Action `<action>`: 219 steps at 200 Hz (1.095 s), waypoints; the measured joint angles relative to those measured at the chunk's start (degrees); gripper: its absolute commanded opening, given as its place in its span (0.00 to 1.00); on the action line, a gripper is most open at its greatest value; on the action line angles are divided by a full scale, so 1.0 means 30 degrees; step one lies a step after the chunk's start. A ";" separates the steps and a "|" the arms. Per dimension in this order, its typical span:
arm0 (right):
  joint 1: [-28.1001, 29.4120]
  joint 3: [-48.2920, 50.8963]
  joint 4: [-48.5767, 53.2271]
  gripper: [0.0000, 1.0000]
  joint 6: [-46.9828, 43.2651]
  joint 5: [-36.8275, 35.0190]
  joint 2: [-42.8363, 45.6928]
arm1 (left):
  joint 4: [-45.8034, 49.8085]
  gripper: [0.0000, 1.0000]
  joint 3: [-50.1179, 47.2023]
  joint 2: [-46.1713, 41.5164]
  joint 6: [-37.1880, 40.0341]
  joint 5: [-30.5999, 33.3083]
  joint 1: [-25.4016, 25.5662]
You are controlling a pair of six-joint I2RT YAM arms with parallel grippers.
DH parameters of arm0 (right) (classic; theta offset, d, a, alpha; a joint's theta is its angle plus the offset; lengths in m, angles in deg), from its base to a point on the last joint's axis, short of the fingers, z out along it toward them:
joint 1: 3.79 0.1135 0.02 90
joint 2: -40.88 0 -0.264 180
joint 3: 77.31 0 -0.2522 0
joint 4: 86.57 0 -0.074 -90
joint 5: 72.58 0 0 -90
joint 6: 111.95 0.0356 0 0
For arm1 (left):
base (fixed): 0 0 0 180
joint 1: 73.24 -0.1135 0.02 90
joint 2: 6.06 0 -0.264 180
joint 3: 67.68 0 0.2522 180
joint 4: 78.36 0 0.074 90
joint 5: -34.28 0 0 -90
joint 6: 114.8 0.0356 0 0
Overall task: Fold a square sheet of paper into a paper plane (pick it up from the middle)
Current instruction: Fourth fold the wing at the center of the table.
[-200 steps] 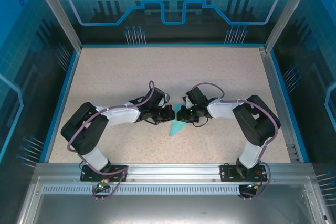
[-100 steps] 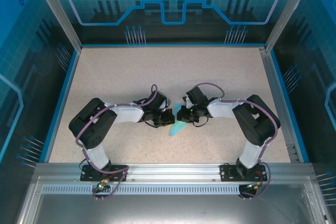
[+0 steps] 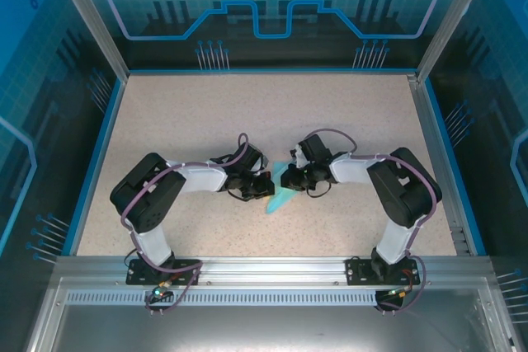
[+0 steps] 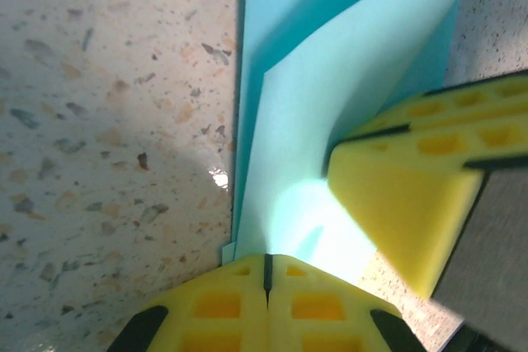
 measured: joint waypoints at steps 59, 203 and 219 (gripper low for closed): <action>-0.1647 -0.0306 0.0211 0.12 -0.0889 -0.0015 -0.0095 | -0.0095 0.00 -0.0124 -0.0087 0.0459 0.0248 0.0109; -0.0036 -0.0182 -0.1421 0.12 -0.0860 0.0306 -0.0576 | -0.0022 0.00 -0.0102 -0.0087 0.0459 0.0423 0.0197; -0.0291 -0.0306 -0.1406 0.12 -0.0845 0.0714 -0.0787 | -0.0022 0.00 -0.0102 -0.0087 0.0495 0.0423 0.0197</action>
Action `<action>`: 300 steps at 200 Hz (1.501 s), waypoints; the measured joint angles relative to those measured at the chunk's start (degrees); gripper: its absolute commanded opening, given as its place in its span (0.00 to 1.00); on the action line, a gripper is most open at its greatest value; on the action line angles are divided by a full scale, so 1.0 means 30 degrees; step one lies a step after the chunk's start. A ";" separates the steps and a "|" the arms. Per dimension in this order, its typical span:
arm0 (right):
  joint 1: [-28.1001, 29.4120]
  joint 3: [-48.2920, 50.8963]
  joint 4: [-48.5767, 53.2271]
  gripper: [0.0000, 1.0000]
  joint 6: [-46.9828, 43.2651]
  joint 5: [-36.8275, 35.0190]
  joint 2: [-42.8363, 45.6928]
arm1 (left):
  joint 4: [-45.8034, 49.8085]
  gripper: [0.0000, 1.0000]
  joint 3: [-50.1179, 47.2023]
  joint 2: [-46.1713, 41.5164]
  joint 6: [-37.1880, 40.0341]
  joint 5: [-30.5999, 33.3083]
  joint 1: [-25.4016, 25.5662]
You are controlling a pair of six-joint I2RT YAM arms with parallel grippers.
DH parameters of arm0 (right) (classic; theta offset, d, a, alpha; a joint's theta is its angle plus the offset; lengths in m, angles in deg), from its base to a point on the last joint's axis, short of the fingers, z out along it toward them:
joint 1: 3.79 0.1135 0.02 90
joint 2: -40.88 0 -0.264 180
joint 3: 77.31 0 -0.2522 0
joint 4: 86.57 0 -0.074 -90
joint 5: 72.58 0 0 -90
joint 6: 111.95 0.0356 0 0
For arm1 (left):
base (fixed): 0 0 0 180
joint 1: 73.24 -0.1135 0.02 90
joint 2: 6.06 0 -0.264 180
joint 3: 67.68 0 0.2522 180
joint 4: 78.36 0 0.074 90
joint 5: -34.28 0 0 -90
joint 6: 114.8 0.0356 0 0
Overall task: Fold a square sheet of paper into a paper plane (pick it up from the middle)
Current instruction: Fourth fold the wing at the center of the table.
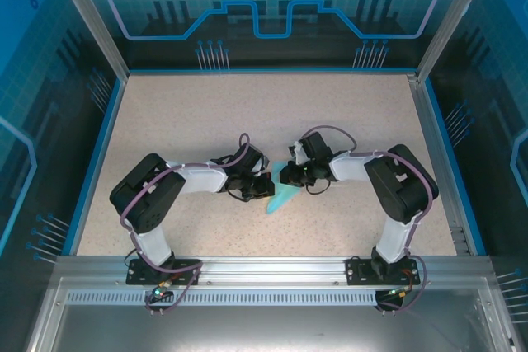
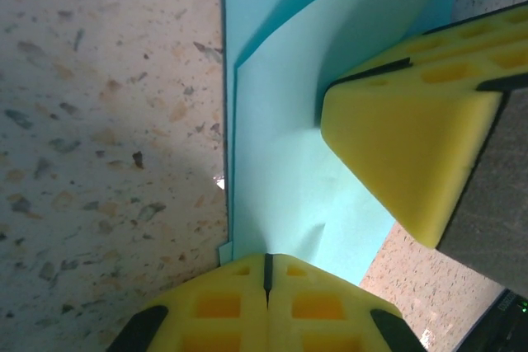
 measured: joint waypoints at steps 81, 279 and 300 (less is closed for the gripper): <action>-0.3468 -0.2259 0.0415 0.12 0.0153 0.0160 -0.1588 | -0.0087 0.00 -0.0058 0.0015 0.0000 -0.0015 0.0000; -0.0889 -0.1333 0.0051 0.06 -0.0095 0.0270 -0.1115 | -0.0073 0.00 -0.0036 0.0029 0.0000 -0.0015 0.0000; -0.1275 -0.1319 -0.0182 0.06 -0.0087 0.1093 -0.1399 | -0.0073 0.00 -0.0036 0.0029 0.0000 -0.0015 0.0000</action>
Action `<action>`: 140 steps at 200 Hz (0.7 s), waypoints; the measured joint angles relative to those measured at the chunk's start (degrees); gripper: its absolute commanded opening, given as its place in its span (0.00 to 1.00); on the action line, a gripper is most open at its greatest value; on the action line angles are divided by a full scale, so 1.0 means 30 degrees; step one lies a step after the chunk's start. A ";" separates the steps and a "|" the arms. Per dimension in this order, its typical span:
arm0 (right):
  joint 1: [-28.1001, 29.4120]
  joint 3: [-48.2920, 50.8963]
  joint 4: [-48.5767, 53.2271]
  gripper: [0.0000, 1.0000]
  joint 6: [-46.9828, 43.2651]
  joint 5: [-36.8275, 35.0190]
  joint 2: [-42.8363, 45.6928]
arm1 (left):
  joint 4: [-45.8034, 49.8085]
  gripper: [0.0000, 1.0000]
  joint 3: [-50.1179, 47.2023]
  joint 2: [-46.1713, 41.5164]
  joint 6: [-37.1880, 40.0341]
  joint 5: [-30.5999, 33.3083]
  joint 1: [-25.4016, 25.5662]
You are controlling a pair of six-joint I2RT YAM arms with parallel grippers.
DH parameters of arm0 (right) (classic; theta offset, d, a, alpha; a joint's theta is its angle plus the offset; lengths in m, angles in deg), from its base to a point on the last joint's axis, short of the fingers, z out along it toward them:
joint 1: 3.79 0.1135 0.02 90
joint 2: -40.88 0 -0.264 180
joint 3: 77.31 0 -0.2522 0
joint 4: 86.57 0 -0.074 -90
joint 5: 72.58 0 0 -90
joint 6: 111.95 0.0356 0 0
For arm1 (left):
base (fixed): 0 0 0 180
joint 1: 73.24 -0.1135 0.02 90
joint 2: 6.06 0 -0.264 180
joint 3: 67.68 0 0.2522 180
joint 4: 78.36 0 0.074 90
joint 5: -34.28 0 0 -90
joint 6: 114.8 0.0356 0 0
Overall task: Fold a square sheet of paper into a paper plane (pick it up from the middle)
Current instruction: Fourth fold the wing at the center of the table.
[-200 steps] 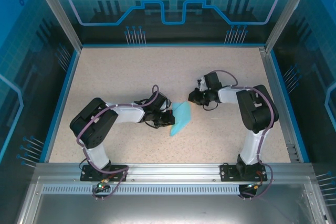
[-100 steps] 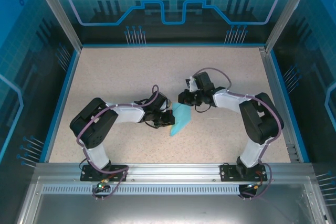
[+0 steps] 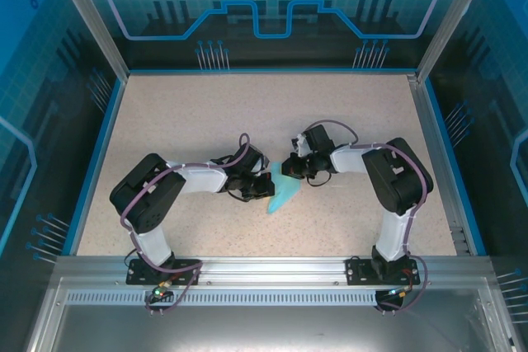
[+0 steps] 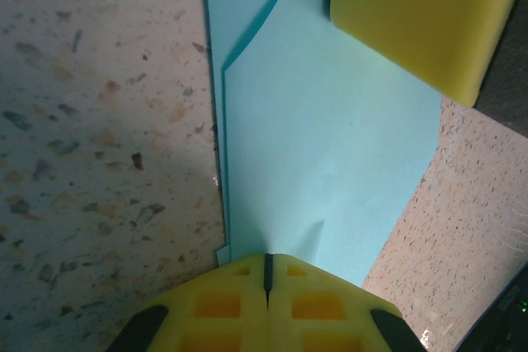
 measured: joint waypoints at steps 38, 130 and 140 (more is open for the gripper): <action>-0.0634 -0.0495 0.0262 0.06 0.0066 0.1217 -0.0517 | -0.0015 0.00 -0.0007 0.0000 0.0000 0.0007 0.0000; -0.0510 -0.1035 0.1260 0.07 -0.0568 -0.1690 0.1515 | -0.0131 0.00 -0.0044 0.0000 -0.0015 0.0000 0.0000; 0.0051 -0.0138 0.0889 0.07 -0.0168 -0.1617 0.2244 | -0.0138 0.00 -0.0044 0.0000 -0.0036 0.0000 0.0000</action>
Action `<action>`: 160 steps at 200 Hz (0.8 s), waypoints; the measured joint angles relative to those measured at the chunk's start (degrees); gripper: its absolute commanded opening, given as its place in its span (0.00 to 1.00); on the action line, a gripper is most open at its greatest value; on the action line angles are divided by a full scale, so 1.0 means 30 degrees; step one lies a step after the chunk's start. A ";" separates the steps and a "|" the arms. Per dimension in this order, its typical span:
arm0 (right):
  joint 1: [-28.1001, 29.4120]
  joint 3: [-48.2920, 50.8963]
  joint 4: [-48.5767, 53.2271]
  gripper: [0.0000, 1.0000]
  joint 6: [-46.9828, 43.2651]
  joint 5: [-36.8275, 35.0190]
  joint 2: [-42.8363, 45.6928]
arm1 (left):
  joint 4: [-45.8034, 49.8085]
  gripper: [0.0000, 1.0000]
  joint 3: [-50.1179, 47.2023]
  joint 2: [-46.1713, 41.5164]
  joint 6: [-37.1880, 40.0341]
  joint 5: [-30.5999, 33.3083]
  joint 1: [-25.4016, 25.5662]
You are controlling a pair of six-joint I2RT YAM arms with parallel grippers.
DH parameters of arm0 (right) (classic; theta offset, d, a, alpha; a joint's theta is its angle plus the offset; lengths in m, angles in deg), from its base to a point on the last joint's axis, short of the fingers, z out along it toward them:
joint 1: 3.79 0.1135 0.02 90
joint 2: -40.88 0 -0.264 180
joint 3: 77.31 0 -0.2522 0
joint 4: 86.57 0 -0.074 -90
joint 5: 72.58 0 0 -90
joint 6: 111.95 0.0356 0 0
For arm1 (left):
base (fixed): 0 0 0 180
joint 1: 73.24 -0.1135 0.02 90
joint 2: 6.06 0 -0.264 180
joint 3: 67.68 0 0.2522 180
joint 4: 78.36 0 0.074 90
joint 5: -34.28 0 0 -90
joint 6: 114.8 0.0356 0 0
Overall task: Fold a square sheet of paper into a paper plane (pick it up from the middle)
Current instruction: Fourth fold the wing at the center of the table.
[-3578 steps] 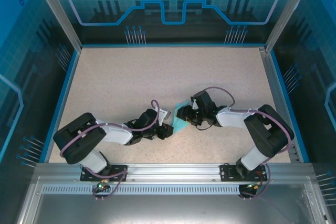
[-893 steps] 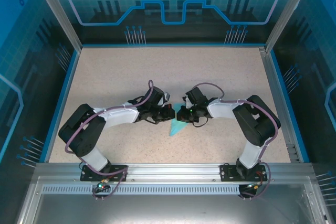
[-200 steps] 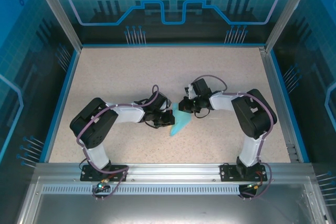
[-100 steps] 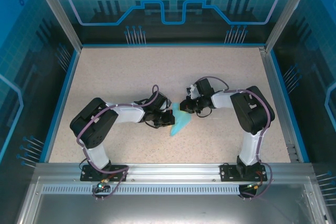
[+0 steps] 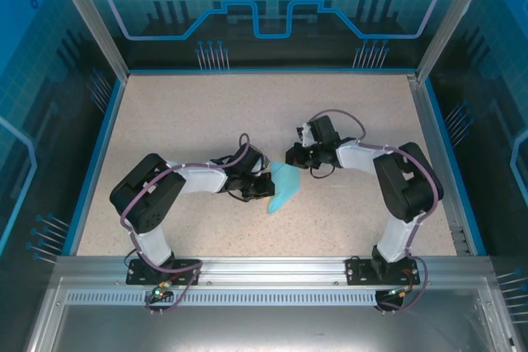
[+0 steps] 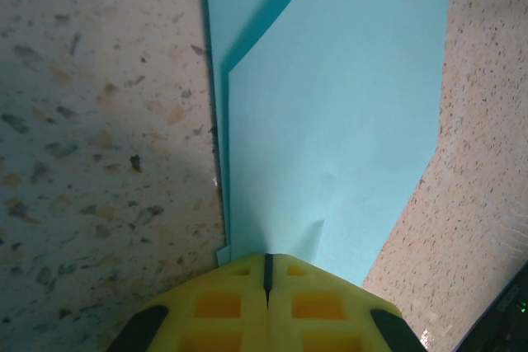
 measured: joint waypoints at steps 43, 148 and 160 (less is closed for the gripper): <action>0.1443 0.3242 -0.1450 0.07 0.1749 0.0583 0.0692 | -0.0007 0.00 0.0000 0.0000 -0.0015 0.0000 0.0000; 0.2062 0.3104 -0.2237 0.06 0.3002 0.0743 -0.0073 | 0.0095 0.00 0.0007 -0.0117 0.0029 0.0015 0.0015; 0.2098 0.2907 -0.1902 0.07 0.3053 0.0663 -0.0138 | 0.0474 0.00 0.0000 -0.0342 0.0044 0.0000 0.0022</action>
